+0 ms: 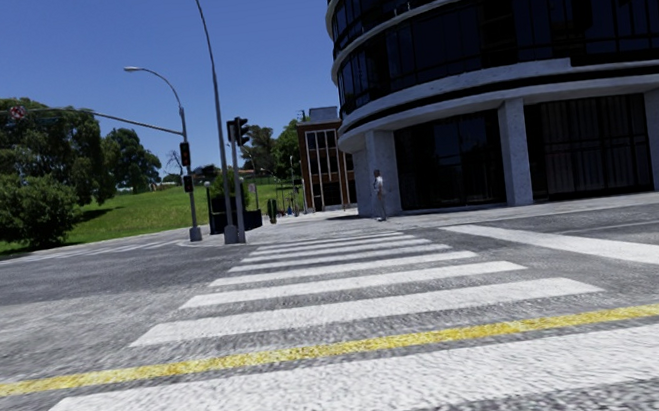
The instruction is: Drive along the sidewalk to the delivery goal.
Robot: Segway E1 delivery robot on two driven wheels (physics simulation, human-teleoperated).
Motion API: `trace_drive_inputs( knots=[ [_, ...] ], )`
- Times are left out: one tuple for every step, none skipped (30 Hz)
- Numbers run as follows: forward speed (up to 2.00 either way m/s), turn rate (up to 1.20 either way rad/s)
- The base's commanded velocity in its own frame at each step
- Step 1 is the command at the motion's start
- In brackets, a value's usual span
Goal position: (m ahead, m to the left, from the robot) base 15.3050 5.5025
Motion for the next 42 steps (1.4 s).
trace_drive_inputs(
  knots=[
    [2.0,0.0],
    [2.0,0.0],
    [2.0,0.0],
    [2.0,0.0],
    [2.0,0.0],
    [2.0,0.0],
    [2.0,0.0],
    [2.0,0.0],
    [2.0,0.0],
    [2.0,0.0],
    [2.0,0.0],
    [2.0,0.0],
    [2.0,0.0],
    [2.0,0.0],
    [2.0,0.0],
    [2.0,0.0],
    [2.0,0.0],
    [2.0,0.0],
    [2.0,0.0],
    [2.0,0.0],
    [2.0,0.0],
    [2.0,0.0],
    [2.0,0.0],
    [2.0,0.0],
    [2.0,0.0],
    [2.0,0.0],
    [2.0,0.0],
    [2.0,0.0],
    [2.0,0.0],
    [2.0,0.0],
    [2.0,0.0],
    [2.0,0.0],
    [2.0,0.0],
    [2.0,0.0],
    [2.0,0.0],
    [2.0,0.0],
    [2.0,0.0],
    [2.0,0.0],
    [2.0,0.0],
    [2.0,0.0],
    [2.0,0.0],
    [2.0,0.0]
  ],
)
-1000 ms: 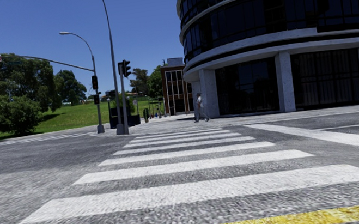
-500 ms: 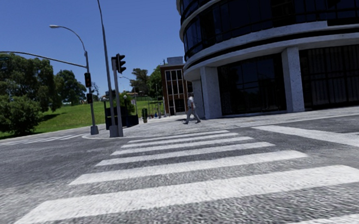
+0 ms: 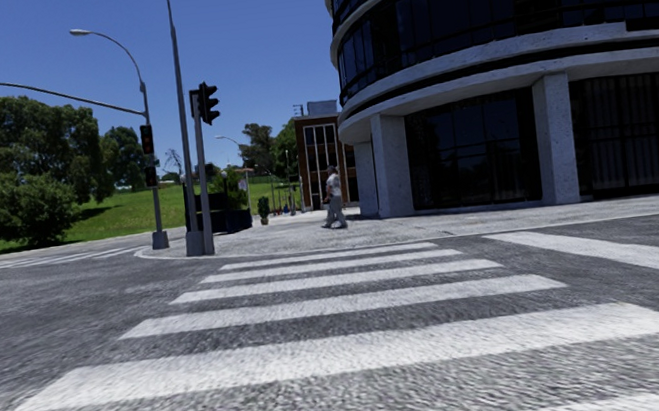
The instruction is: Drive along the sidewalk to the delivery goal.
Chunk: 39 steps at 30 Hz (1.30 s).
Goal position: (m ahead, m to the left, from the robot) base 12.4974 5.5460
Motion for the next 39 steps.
trace_drive_inputs(
  knots=[
    [2.0,0.0],
    [2.0,0.0],
    [2.0,0.0],
    [2.0,0.0],
    [2.0,0.0],
    [2.0,0.0],
    [2.0,0.0],
    [2.0,0.0],
    [2.0,0.02],
    [2.0,0.08],
    [2.0,0.15],
    [2.0,0.15],
    [2.0,0.18],
    [2.0,0.19],
    [2.0,0.18],
    [2.0,0.11],
    [2.0,0.11],
    [2.0,0.0],
    [2.0,0.0],
    [2.0,0.0],
    [2.0,0.0],
    [2.0,0.0],
    [2.0,0.0],
    [2.0,0.0],
    [2.0,0.0],
    [2.0,0.0],
    [2.0,0.0],
    [2.0,0.0],
    [2.0,0.0],
    [2.0,0.0],
    [2.0,0.0],
    [2.0,0.0],
    [2.0,0.0],
    [2.0,0.0],
    [2.0,0.0],
    [2.0,0.0],
    [2.0,0.0],
    [2.0,0.0],
    [2.0,0.0]
  ],
)
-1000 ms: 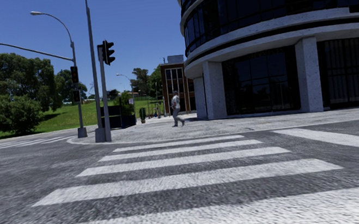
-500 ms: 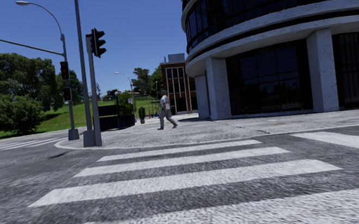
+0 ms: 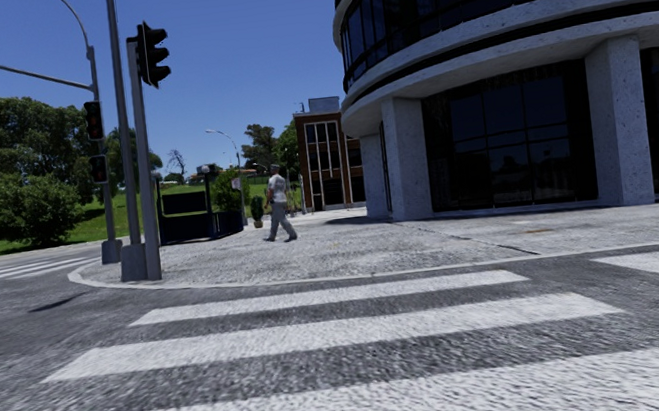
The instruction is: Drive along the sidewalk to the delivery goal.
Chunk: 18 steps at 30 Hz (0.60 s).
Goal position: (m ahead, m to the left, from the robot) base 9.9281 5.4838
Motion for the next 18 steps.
trace_drive_inputs(
  knots=[
    [2.0,0.0],
    [2.0,0.0],
    [2.0,0.0],
    [2.0,0.0],
    [2.0,0.0],
    [2.0,0.0],
    [2.0,0.0],
    [2.0,0.05],
    [2.0,0.11],
    [2.0,0.11],
    [2.0,0.17],
    [2.0,0.18],
    [2.0,0.18],
    [2.0,0.19],
    [2.0,0.19],
    [2.0,0.19],
    [2.0,0.19],
    [2.0,0.19]
  ],
)
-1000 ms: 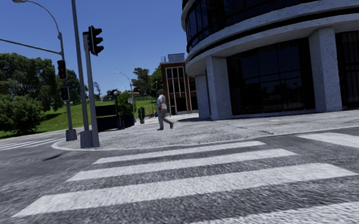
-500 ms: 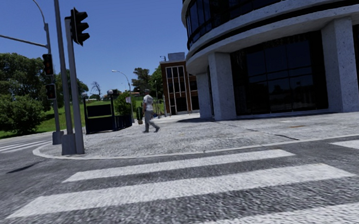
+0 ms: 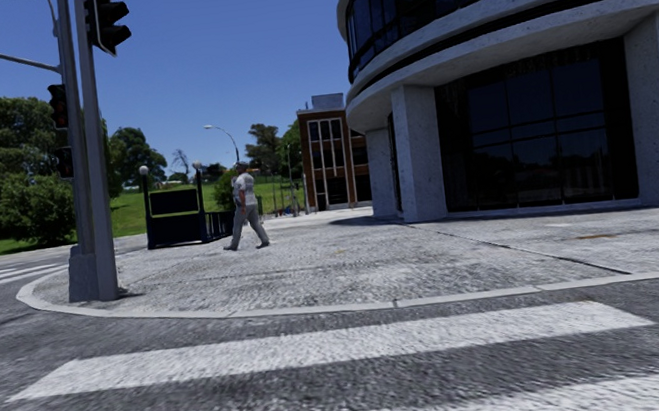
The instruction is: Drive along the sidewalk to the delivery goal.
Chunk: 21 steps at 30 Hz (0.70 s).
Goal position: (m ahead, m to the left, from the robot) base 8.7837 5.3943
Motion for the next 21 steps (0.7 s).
trace_drive_inputs(
  knots=[
    [2.0,0.19],
    [2.0,0.19],
    [2.0,0.19],
    [2.0,0.19],
    [2.0,0.19],
    [2.0,0.19],
    [2.0,0.19],
    [2.0,0.19],
    [2.0,0.19],
    [2.0,0.18],
    [2.0,0.08],
    [2.0,0.08],
    [2.0,0.0],
    [2.0,0.0],
    [2.0,0.0],
    [2.0,0.0],
    [2.0,0.0],
    [2.0,0.0],
    [2.0,0.0],
    [2.0,0.0],
    [2.0,0.0]
  ],
)
